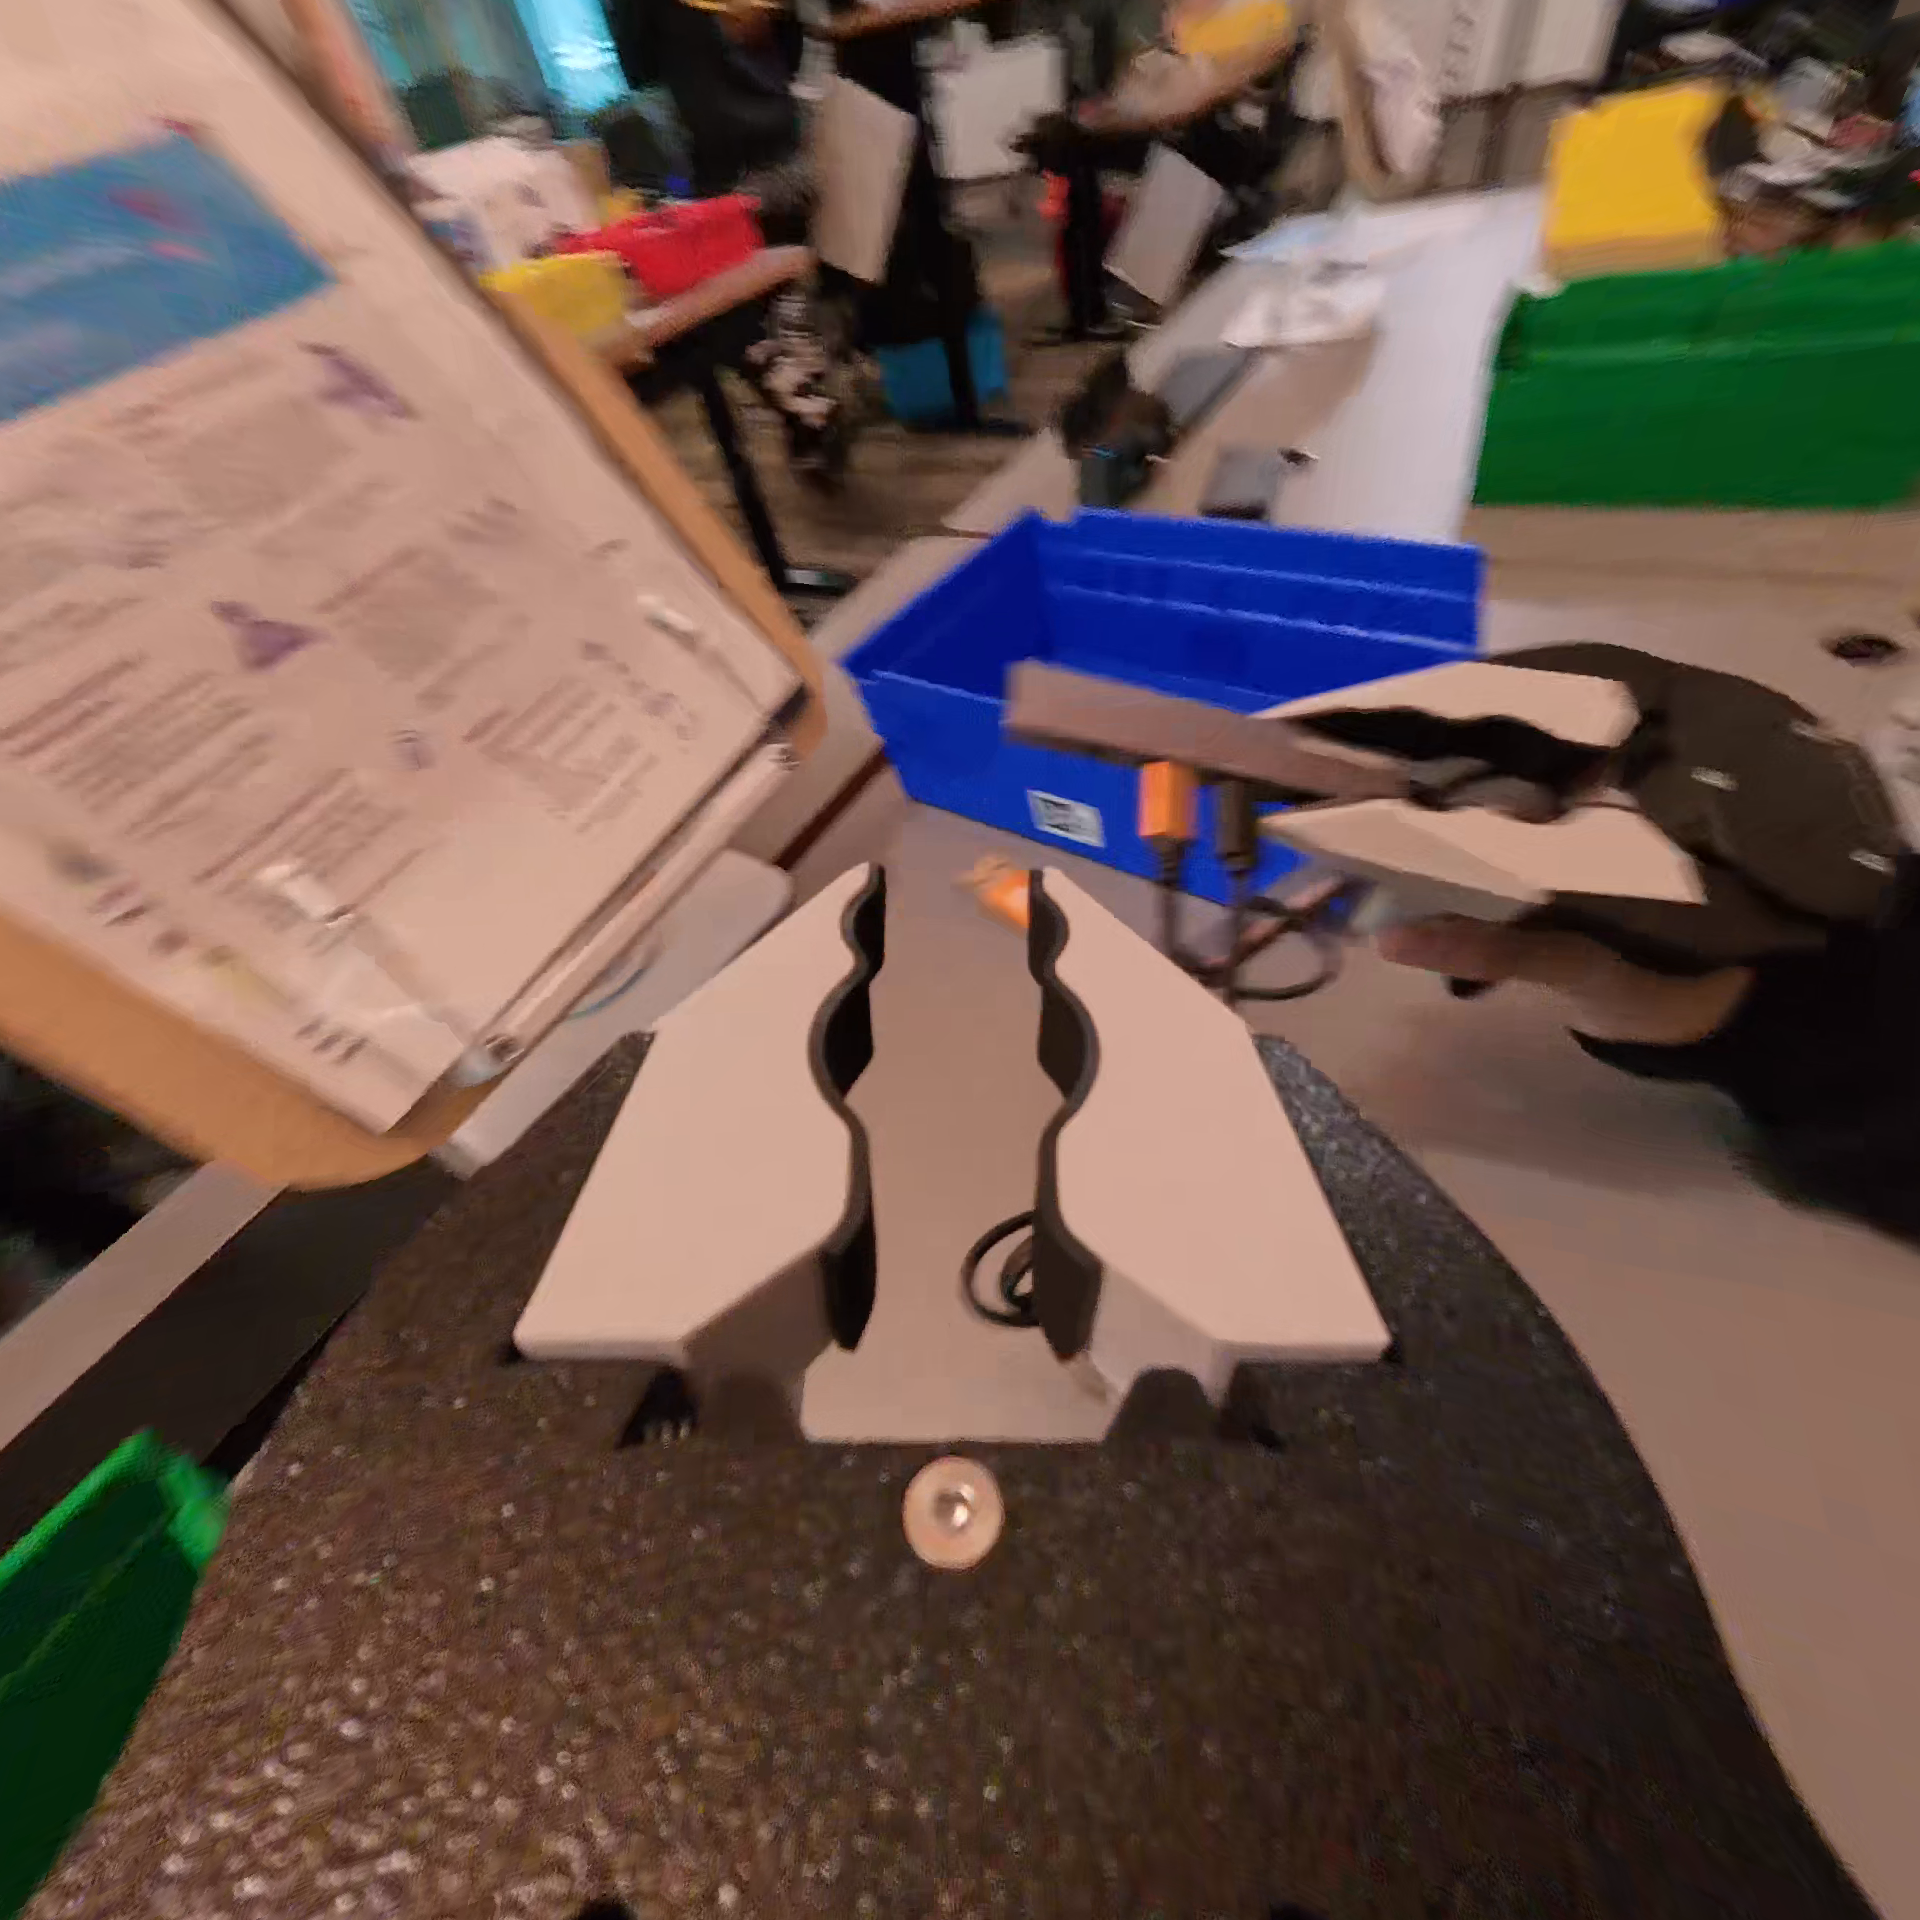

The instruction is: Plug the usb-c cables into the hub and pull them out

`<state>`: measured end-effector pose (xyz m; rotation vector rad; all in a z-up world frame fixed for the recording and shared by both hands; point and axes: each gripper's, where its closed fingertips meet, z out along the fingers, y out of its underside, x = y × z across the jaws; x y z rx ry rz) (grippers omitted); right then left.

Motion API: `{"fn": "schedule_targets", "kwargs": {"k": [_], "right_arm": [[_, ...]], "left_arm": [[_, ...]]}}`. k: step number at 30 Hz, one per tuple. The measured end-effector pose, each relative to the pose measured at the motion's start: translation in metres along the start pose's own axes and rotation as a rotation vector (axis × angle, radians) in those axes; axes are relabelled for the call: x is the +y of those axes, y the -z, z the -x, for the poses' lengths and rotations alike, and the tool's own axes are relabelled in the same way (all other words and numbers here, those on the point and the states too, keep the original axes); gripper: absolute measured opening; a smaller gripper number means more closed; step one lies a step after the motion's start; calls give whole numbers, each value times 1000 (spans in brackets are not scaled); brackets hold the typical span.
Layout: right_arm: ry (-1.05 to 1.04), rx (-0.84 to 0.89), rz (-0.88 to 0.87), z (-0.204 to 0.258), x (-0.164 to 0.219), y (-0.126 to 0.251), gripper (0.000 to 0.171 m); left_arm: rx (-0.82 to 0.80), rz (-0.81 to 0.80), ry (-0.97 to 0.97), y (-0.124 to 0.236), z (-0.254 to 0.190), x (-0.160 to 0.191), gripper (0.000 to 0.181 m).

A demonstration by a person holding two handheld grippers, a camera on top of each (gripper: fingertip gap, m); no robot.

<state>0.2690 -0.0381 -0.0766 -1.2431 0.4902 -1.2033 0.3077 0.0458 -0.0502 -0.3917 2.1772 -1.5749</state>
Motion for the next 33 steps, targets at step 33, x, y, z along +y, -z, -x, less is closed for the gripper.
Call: {"fn": "schedule_targets", "kwargs": {"k": [33], "right_arm": [[-27, 206, 1029, -239, 156, 25, 34]], "left_arm": [[-112, 242, 207, 3, 40, 61, 32]]}}
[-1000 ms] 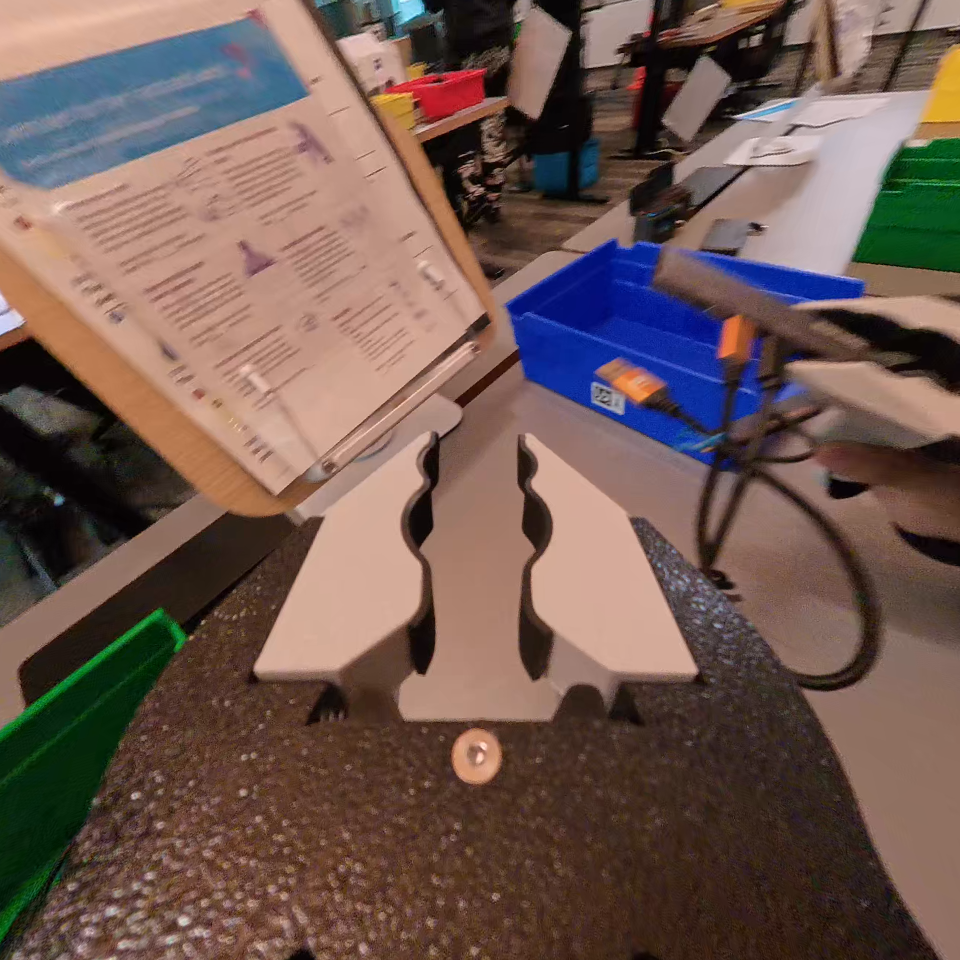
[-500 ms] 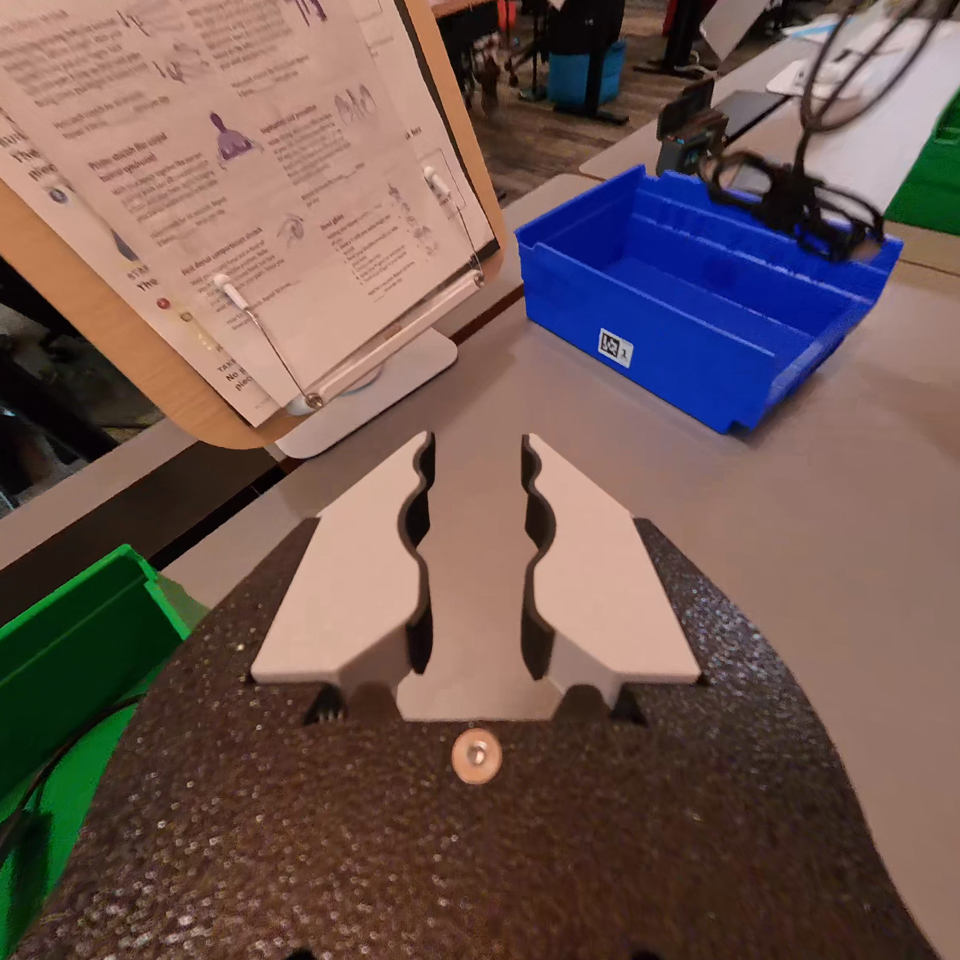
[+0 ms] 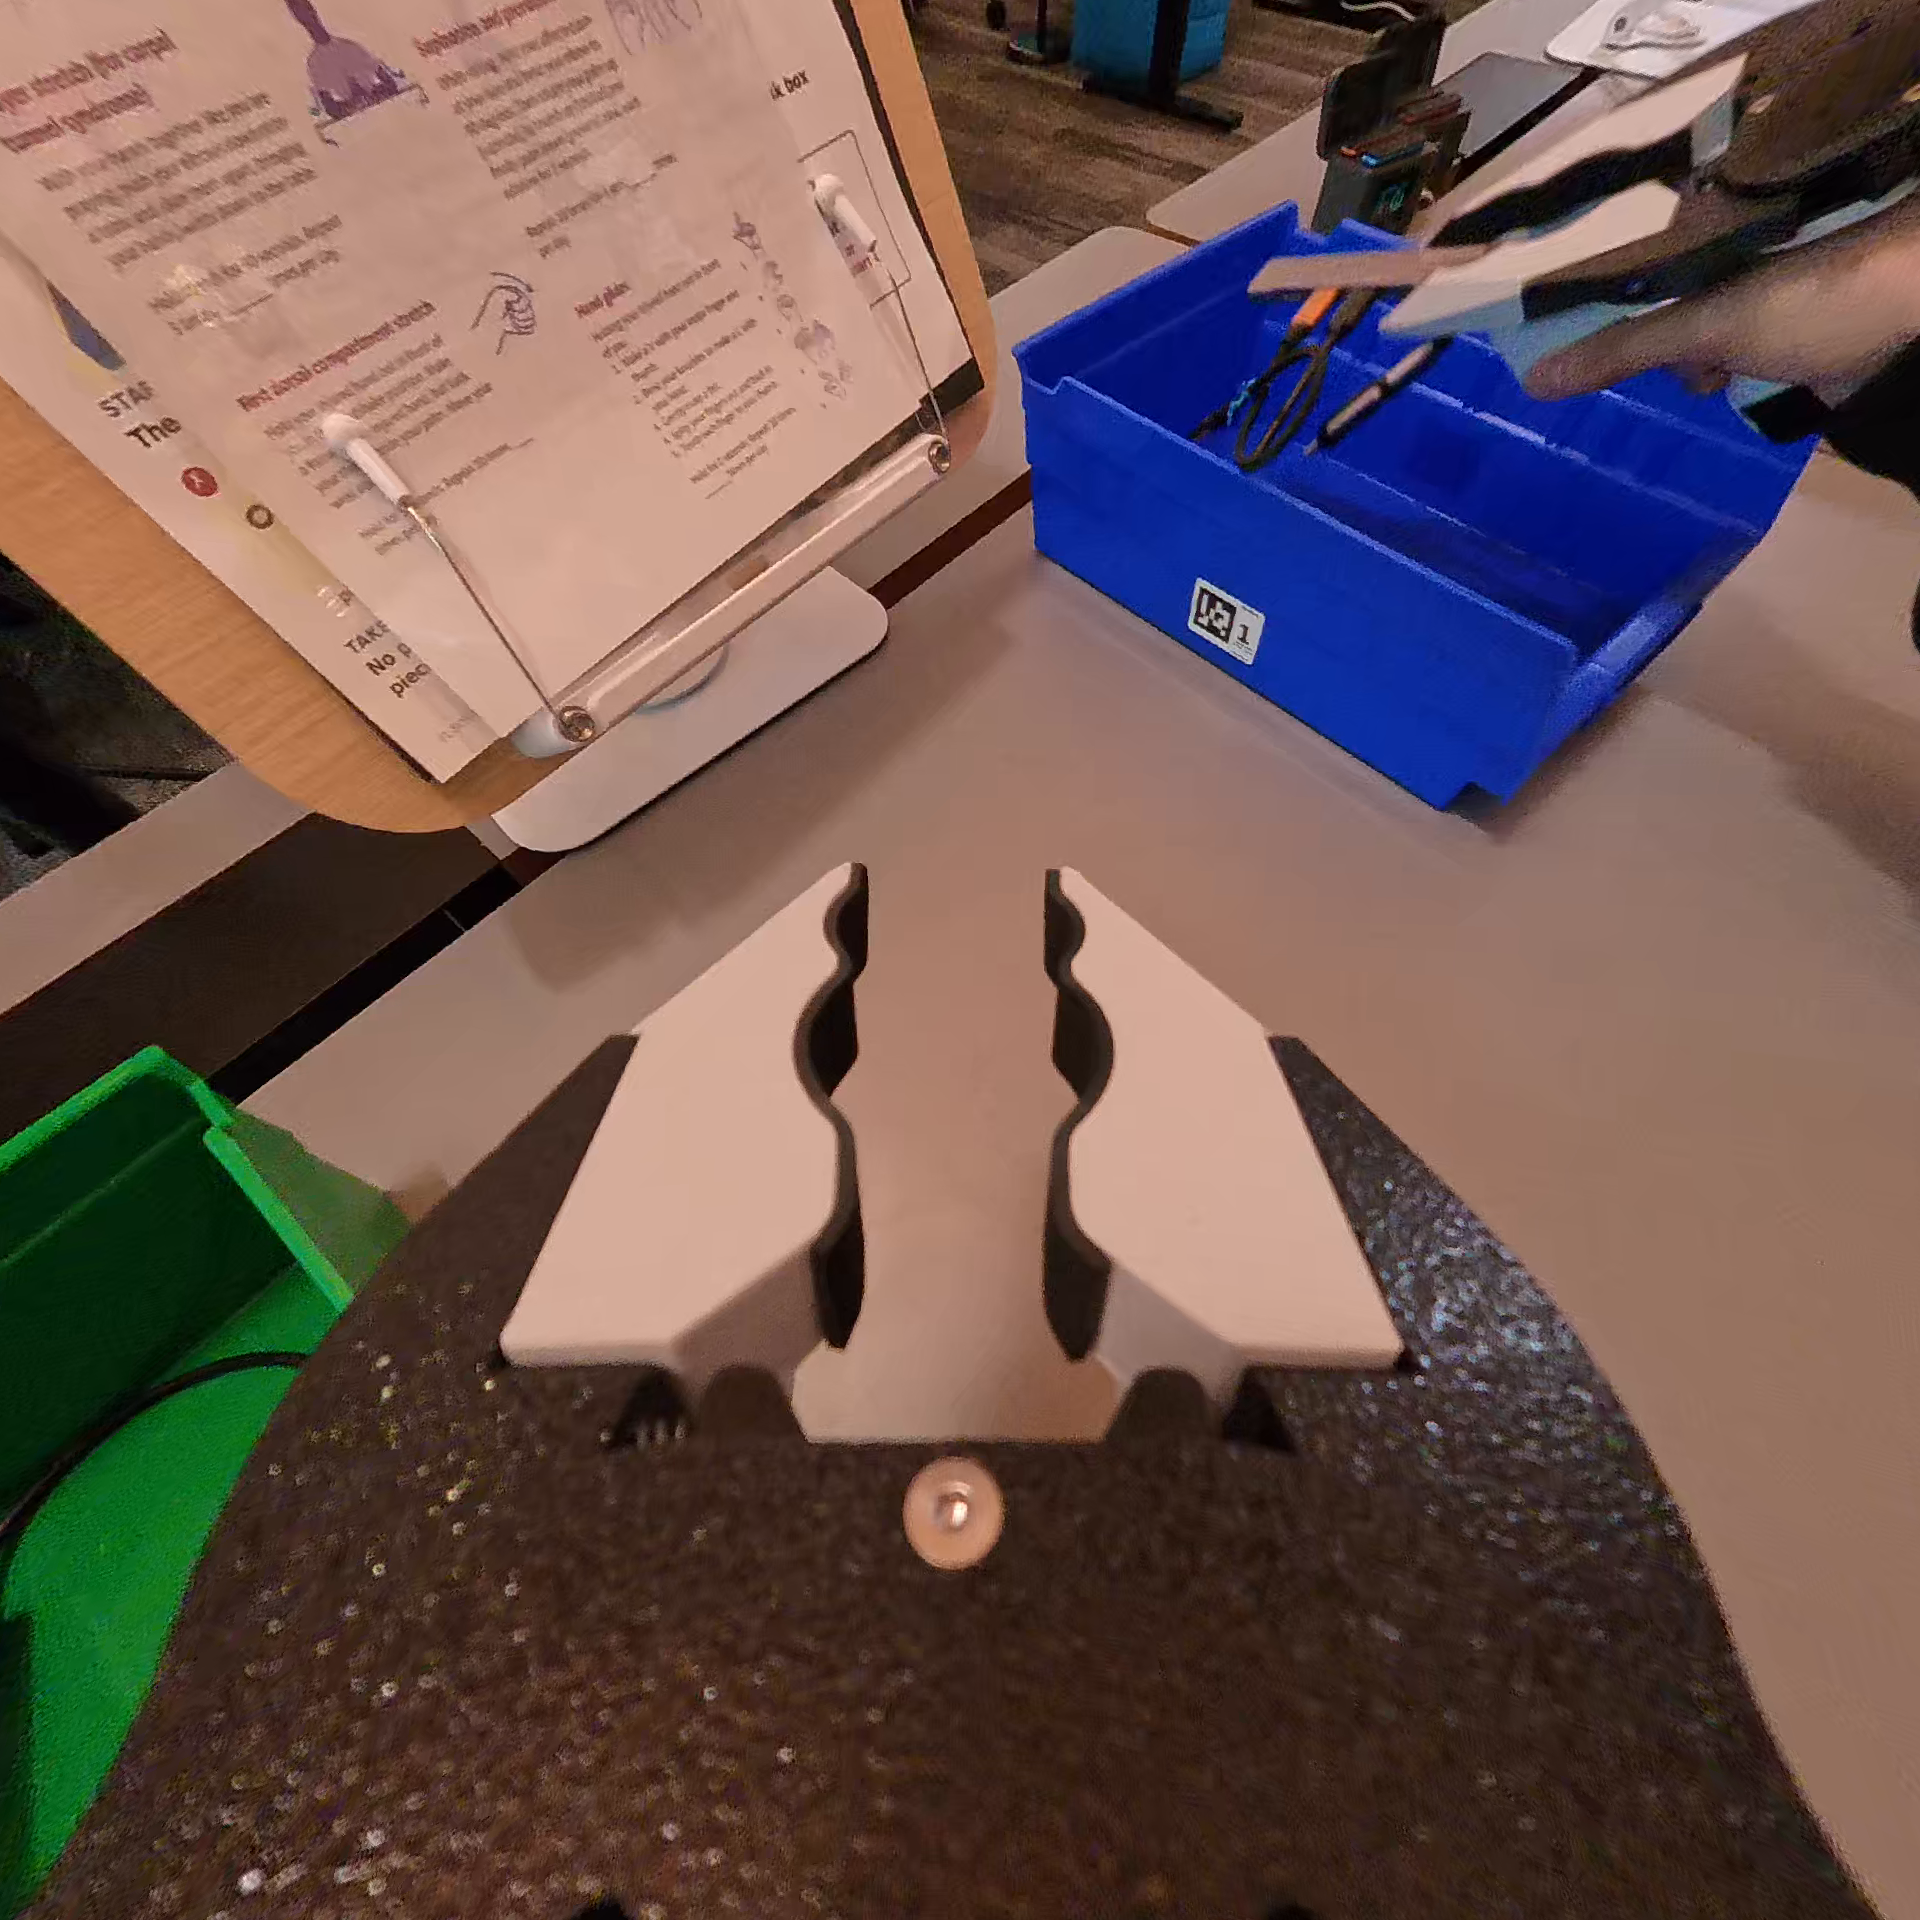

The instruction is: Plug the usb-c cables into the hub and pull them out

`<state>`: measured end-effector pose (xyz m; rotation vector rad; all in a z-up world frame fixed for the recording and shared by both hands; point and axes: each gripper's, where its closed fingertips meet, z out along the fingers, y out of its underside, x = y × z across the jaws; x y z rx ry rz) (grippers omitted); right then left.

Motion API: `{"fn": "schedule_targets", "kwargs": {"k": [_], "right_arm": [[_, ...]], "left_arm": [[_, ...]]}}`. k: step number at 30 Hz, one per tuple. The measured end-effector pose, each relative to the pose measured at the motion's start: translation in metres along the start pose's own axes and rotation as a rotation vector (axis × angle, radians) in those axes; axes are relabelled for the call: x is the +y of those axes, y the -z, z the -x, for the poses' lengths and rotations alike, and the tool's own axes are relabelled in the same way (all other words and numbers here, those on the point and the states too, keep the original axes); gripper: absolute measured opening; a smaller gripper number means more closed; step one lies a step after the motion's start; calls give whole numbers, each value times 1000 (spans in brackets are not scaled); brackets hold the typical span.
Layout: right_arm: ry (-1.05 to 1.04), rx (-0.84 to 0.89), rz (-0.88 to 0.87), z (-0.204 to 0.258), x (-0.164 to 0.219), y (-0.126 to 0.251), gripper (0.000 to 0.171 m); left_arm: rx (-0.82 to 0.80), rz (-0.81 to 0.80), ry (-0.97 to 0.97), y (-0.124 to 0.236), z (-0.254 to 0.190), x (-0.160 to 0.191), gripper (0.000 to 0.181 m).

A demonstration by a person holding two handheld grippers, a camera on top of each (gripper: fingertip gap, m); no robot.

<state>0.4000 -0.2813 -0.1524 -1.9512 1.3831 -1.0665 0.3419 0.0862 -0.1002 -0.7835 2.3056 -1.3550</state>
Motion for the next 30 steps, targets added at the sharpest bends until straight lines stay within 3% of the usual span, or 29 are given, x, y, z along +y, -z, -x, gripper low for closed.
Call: {"fn": "schedule_targets", "kwargs": {"k": [2, 3, 9, 12, 16, 19, 21, 26, 30], "right_arm": [[-76, -143, 99, 10, 17, -1, 60], [-99, -182, 105, 11, 19, 4, 65], [-199, -146, -220, -9, -42, 77, 72], [-175, -277, -433, 47, -80, 123, 71], [-11, -509, -614, 179, -100, 158, 73], [53, -655, -615, 268, -89, 150, 74], [128, -653, -610, 303, -78, 130, 74], [287, -488, -612, 317, -46, 90, 73], [288, -526, -537, 319, -23, 77, 70]], "left_arm": [[2, -4, 8, 1, 1, 0, 32], [0, -4, 9, 2, 1, 0, 32], [-12, -2, -2, 3, 1, -1, 32], [-23, -7, -10, 4, 1, -4, 32], [-58, 10, -35, 11, 2, -4, 33], [-186, 42, -58, 39, 25, 1, 33], [-320, 75, -45, 71, 54, 11, 33], [-586, 231, 31, 146, 131, 69, 35], [-548, 444, 3, 145, 170, 108, 38]]}}
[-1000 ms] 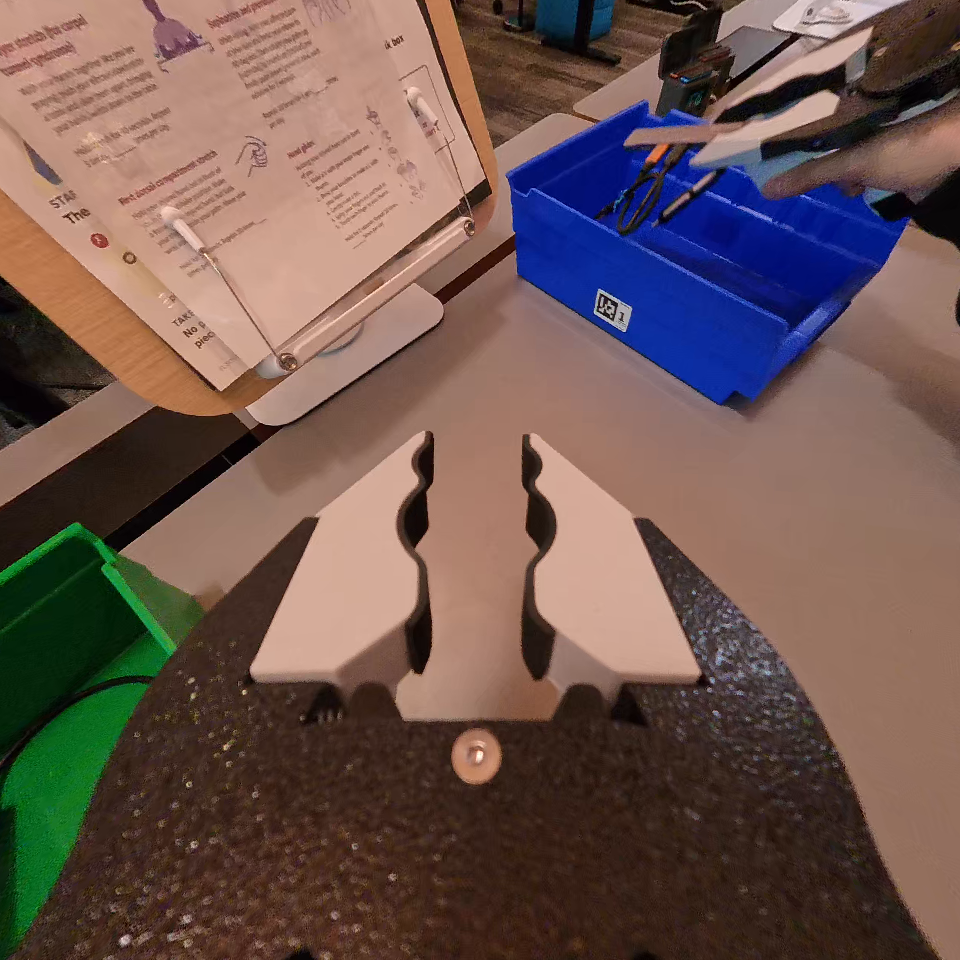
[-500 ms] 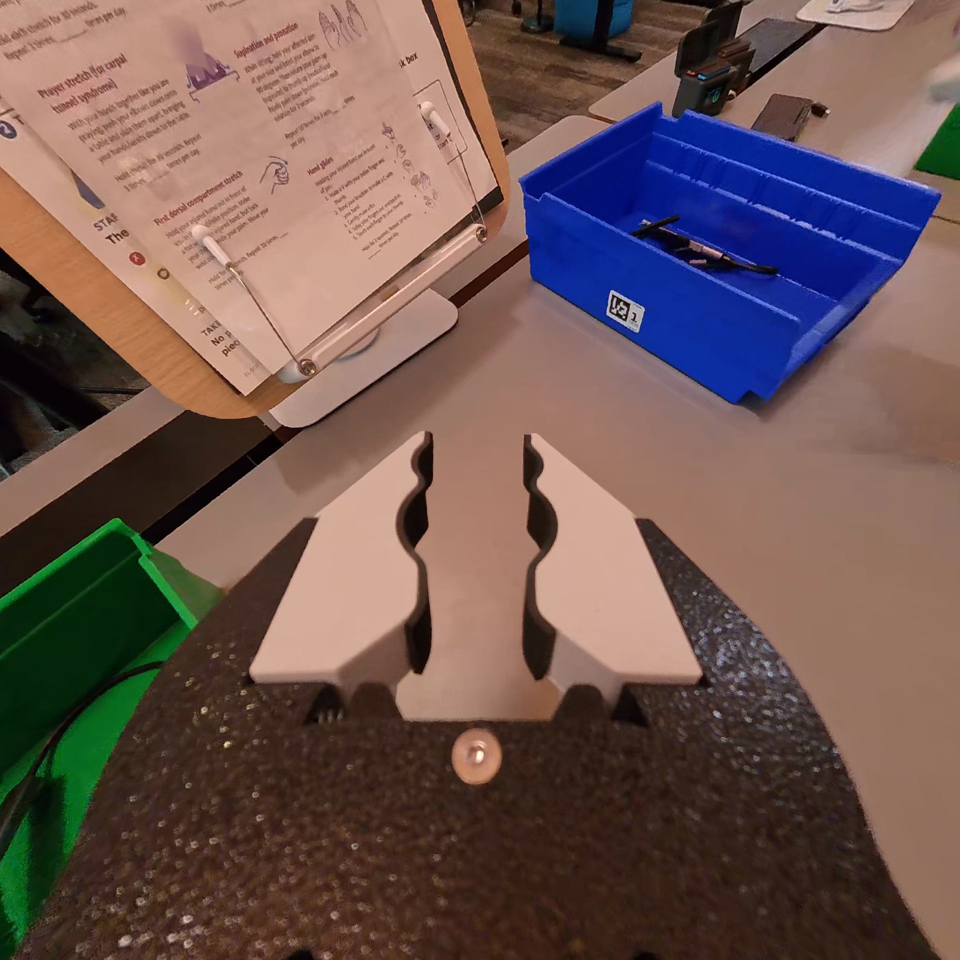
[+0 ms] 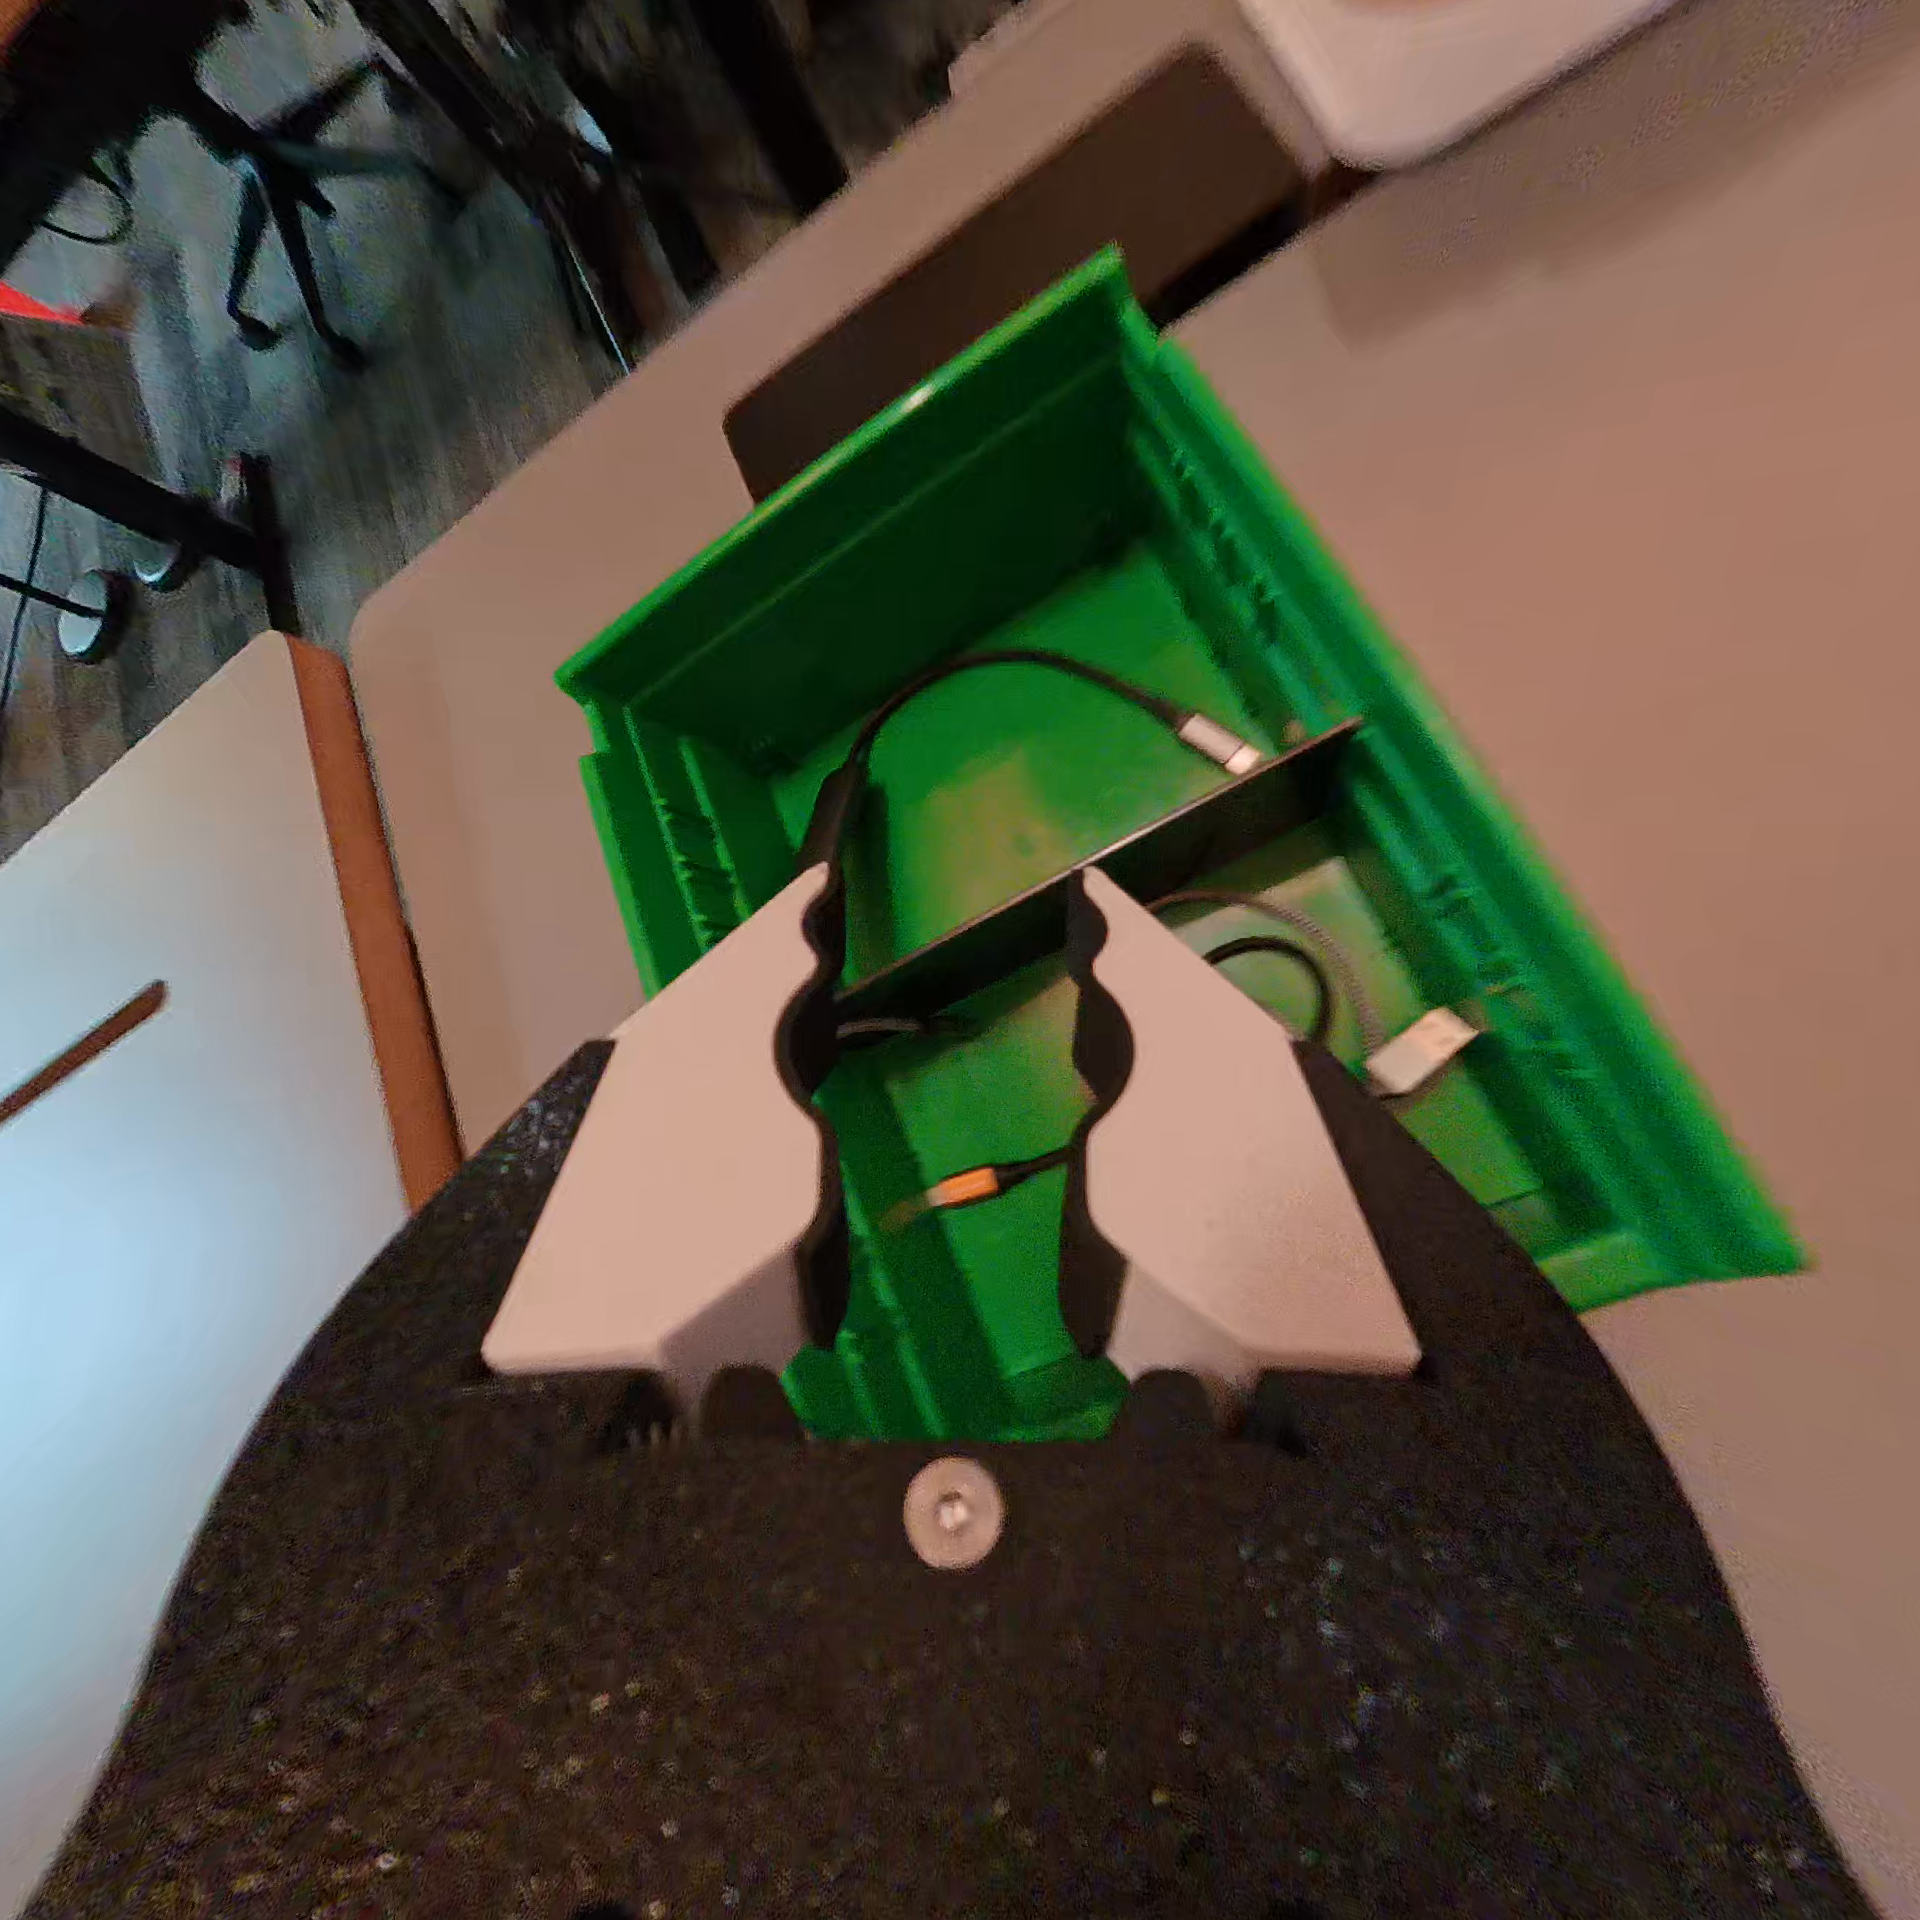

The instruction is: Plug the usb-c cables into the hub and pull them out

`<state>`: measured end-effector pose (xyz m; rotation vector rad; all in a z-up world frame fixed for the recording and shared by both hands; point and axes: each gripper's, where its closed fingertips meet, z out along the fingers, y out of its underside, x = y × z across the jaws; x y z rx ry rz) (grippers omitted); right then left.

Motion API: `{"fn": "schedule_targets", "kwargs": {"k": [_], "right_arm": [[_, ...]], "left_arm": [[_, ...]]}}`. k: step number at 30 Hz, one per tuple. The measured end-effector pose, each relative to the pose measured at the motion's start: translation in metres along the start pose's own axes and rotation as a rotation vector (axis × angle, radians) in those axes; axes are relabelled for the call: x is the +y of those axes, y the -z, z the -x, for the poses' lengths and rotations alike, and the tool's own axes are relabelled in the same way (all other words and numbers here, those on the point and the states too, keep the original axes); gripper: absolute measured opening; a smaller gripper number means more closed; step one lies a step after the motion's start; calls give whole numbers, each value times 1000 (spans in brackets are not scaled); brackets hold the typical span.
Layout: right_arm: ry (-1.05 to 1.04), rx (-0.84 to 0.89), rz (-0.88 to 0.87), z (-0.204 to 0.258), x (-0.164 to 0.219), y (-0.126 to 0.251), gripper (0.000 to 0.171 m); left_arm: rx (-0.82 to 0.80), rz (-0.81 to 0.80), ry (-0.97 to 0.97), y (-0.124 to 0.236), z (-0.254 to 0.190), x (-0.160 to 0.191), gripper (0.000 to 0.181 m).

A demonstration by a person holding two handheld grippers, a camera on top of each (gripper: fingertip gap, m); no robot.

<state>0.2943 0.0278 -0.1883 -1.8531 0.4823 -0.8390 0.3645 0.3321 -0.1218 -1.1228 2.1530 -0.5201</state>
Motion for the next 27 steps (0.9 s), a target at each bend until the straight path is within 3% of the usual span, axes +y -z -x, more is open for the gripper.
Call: {"fn": "schedule_targets", "kwargs": {"k": [4, 7, 10, 14, 16, 19, 23, 27], "right_arm": [[6, -9, -19, 4, -1, -4, 66], [12, 5, -24, 4, 5, -7, 62], [-16, -7, -33, 4, 5, -7, 63], [-145, -66, -118, 4, -6, -2, 63], [-192, -76, -146, 1, -11, 1, 63], [-257, -118, -189, 1, -21, 6, 65], [-307, -284, -305, 26, -47, 17, 60], [-506, -443, -413, 40, -69, 26, 62]], "left_arm": [[34, 244, -169, -51, 27, 7, 42], [25, 525, -276, -90, 46, 39, 41], [31, 652, -340, -116, 49, 60, 42], [15, 713, -389, -125, 56, 72, 15], [-27, 652, -433, -117, 60, 60, 8], [-122, 430, -451, -86, 61, 13, 7], [-285, -49, -491, 0, 30, -75, 7], [-506, -507, -697, 91, -44, -138, 6]]}}
